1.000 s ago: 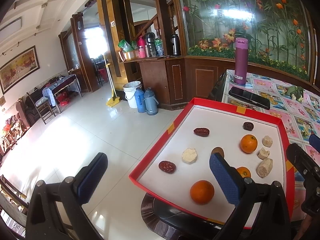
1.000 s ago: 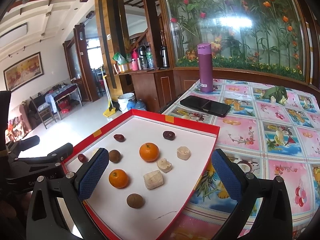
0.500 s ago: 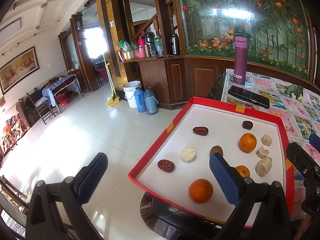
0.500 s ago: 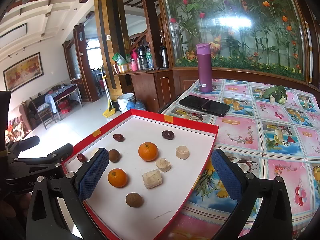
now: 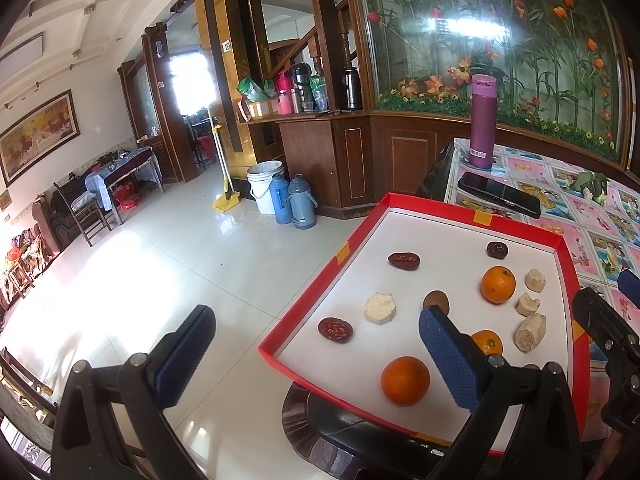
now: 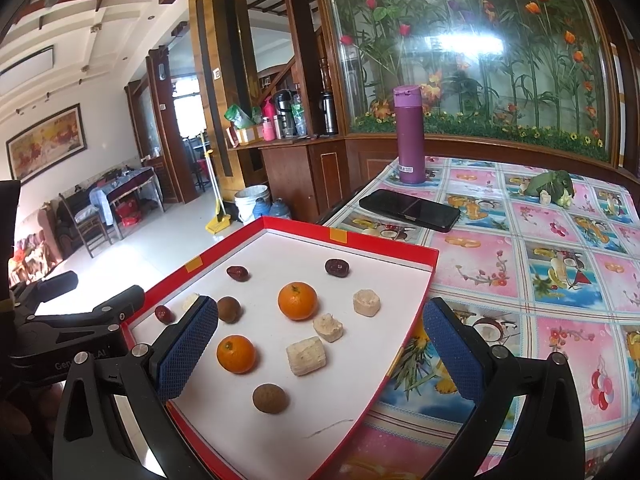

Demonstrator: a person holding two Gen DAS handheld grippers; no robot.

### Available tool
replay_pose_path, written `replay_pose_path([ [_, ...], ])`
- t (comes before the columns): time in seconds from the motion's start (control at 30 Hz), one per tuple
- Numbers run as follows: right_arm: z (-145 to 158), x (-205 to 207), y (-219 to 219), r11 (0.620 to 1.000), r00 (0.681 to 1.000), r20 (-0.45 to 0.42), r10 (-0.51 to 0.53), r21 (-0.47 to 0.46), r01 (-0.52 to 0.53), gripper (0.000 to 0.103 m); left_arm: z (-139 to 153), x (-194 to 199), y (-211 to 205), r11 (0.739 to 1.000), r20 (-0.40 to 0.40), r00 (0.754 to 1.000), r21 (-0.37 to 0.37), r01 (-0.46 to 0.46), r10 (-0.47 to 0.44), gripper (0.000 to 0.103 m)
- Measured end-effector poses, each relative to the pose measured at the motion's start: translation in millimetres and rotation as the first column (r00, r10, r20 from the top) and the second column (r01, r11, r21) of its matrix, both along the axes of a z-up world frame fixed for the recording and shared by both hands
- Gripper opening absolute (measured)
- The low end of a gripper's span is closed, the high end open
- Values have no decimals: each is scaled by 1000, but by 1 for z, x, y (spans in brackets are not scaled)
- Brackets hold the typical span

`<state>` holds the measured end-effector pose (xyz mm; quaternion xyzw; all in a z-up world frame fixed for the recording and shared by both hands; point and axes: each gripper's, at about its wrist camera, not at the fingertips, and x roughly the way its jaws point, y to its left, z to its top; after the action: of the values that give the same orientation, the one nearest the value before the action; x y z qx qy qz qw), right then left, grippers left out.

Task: Organize fruits

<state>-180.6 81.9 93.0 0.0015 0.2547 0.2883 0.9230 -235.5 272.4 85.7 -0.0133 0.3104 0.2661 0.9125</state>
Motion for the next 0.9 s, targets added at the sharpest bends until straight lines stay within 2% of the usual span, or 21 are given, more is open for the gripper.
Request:
replay_pose_path([
  [0.9,-4,-3,4,1000,1000,1,3,-8,-3,103,-3,-2,5,1000,2,1000,-11,-9,9,103],
])
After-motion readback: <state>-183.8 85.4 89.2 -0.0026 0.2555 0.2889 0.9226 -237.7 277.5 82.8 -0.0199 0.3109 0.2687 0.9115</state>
